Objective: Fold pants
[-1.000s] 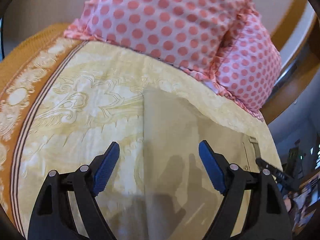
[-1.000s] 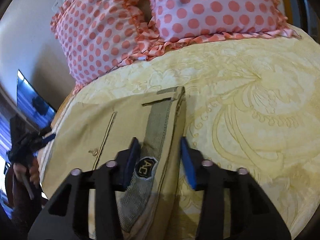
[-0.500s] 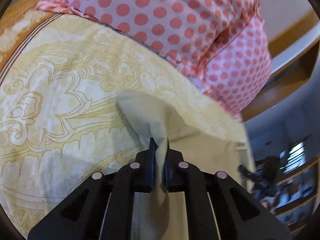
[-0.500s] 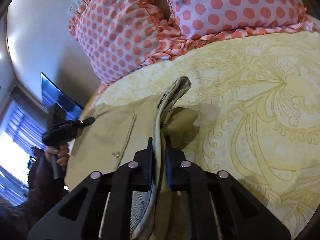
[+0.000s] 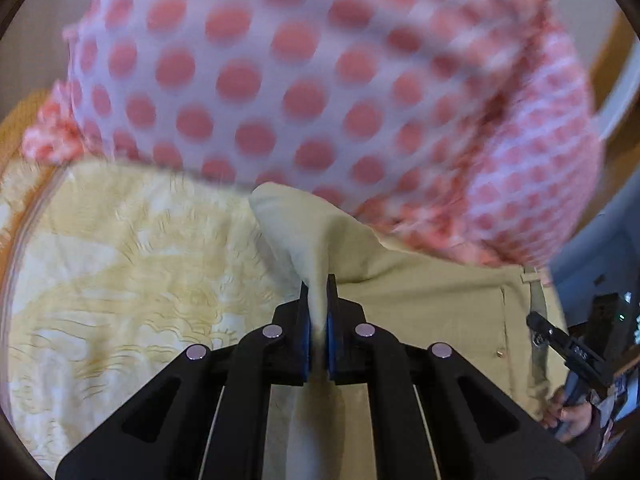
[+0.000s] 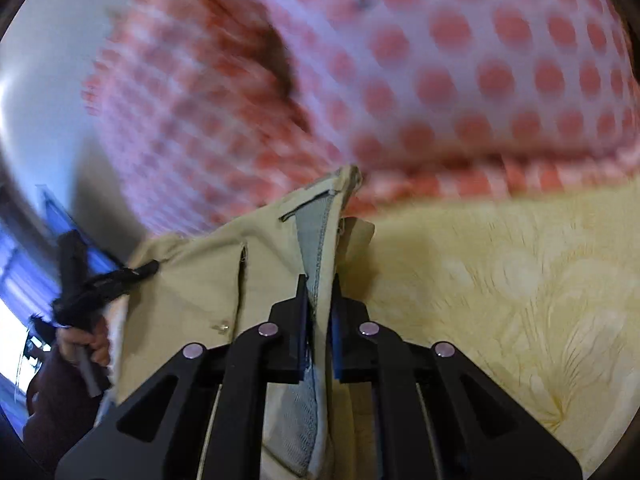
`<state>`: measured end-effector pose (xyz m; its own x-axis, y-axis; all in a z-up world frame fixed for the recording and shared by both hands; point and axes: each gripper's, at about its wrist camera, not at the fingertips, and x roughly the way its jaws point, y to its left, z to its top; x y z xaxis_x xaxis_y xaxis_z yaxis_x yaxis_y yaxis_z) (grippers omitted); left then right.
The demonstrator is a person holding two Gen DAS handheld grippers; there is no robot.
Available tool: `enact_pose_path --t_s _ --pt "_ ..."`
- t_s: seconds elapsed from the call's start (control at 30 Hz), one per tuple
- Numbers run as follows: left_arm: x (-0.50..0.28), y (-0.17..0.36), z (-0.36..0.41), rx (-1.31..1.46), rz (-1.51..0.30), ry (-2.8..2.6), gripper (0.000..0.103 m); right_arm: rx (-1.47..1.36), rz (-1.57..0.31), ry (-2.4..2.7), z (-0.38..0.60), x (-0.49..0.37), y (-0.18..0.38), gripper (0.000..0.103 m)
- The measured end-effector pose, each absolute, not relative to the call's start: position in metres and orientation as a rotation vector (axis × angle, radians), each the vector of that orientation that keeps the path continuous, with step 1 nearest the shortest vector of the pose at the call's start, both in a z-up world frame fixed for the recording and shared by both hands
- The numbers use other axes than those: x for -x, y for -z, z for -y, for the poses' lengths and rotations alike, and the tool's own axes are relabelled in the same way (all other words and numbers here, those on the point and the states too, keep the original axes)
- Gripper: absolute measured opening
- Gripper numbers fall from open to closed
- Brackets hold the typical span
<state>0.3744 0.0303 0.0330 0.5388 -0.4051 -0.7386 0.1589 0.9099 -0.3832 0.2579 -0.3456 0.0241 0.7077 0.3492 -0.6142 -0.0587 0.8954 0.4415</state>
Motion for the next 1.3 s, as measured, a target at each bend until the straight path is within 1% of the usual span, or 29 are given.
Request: enact_pose_path --t_s 0.03,0.07,0.1,0.13,0.17,0.2,0.23,0.27,0.3,0.37,0.4,0.43,0.53,0.57,0.6,0.63,0.67,0.7,0.73,0.77,0.8,0.83,0.87,0.97,1.0,1.13,1.3 --pt "-0.377 -0.028 -0.028 0.280 -0.952 0.330 0.009 -0.396 -0.779 -0.208 0.344 -0.260 -0.017 0.016" --pt "-0.376 -0.026 -0.029 0.279 -0.945 0.326 0.011 -0.376 -0.784 -0.187 0.342 -0.261 -0.015 0.022" --pt "-0.374 -0.027 -0.030 0.281 -0.935 0.322 0.013 -0.343 -0.792 -0.164 0.339 -0.260 -0.018 0.032" --pt "-0.370 -0.031 -0.033 0.280 -0.925 0.323 0.014 -0.304 -0.793 -0.132 0.337 -0.257 -0.023 0.036" --pt "-0.366 -0.037 -0.036 0.267 -0.916 0.311 0.015 -0.278 -0.783 -0.107 0.337 -0.253 -0.028 0.047" --pt "-0.360 -0.044 -0.039 0.246 -0.901 0.291 0.015 -0.261 -0.751 -0.090 0.337 -0.243 -0.037 0.060" --pt "-0.347 -0.055 -0.043 0.220 -0.871 0.278 0.015 -0.277 -0.714 -0.116 0.338 -0.231 -0.045 0.067" --pt "-0.334 -0.063 -0.045 0.210 -0.844 0.288 0.015 -0.310 -0.681 -0.164 0.339 -0.220 -0.051 0.072" --pt "-0.321 -0.071 -0.046 0.215 -0.821 0.314 0.017 -0.361 -0.658 -0.236 0.338 -0.209 -0.056 0.074" --pt "-0.292 -0.080 -0.044 0.257 -0.812 0.424 0.029 -0.455 -0.668 -0.371 0.331 -0.200 -0.056 0.076" --pt "-0.281 -0.079 -0.039 0.273 -0.826 0.475 0.041 -0.504 -0.691 -0.428 0.327 -0.199 -0.051 0.078" --pt "-0.276 -0.074 -0.033 0.272 -0.850 0.499 0.045 -0.537 -0.718 -0.451 0.325 -0.200 -0.045 0.078" --pt "-0.279 -0.047 -0.017 0.232 -0.957 0.475 0.045 -0.601 -0.816 -0.344 0.330 -0.211 -0.017 0.076" --pt "-0.285 -0.036 -0.014 0.230 -0.989 0.452 0.044 -0.660 -0.800 -0.338 0.338 -0.212 -0.008 0.075" --pt "-0.287 -0.029 -0.013 0.238 -0.996 0.446 0.044 -0.691 -0.788 -0.338 0.342 -0.212 -0.007 0.074" --pt "-0.284 -0.031 -0.014 0.232 -0.964 0.427 0.044 -0.705 -0.794 -0.328 0.343 -0.212 -0.008 0.074" --pt "-0.282 -0.034 -0.012 0.214 -0.971 0.413 0.044 -0.697 -0.794 -0.308 0.341 -0.208 -0.012 0.076" --pt "-0.275 -0.040 -0.012 0.201 -0.961 0.389 0.044 -0.652 -0.779 -0.262 0.337 -0.197 -0.020 0.087" --pt "-0.266 -0.045 -0.012 0.190 -0.941 0.375 0.045 -0.606 -0.756 -0.243 0.331 -0.186 -0.026 0.092" --pt "-0.253 -0.051 -0.010 0.169 -0.910 0.369 0.047 -0.555 -0.727 -0.235 0.325 -0.173 -0.032 0.094" --pt "-0.231 -0.059 -0.010 0.128 -0.866 0.357 0.058 -0.480 -0.685 -0.233 0.315 -0.153 -0.039 0.096" --pt "-0.219 -0.061 -0.009 0.100 -0.839 0.329 0.077 -0.421 -0.662 -0.226 0.305 -0.137 -0.041 0.097" --pt "-0.194 -0.065 -0.010 0.056 -0.795 0.278 0.084 -0.365 -0.640 -0.210 0.295 -0.121 -0.041 0.100" --pt "-0.140 -0.061 -0.009 -0.020 -0.741 0.233 0.094 -0.190 -0.599 -0.136 0.260 -0.079 -0.033 0.101" --pt "-0.119 -0.054 -0.009 -0.036 -0.735 0.210 0.100 -0.132 -0.580 -0.102 0.248 -0.067 -0.028 0.101" --pt "-0.076 -0.031 -0.010 -0.048 -0.724 0.187 0.102 -0.004 -0.529 -0.012 0.217 -0.034 -0.005 0.101" --pt "-0.058 -0.017 -0.006 -0.086 -0.694 0.132 0.102 0.026 -0.560 0.027 0.205 -0.030 0.013 0.101"
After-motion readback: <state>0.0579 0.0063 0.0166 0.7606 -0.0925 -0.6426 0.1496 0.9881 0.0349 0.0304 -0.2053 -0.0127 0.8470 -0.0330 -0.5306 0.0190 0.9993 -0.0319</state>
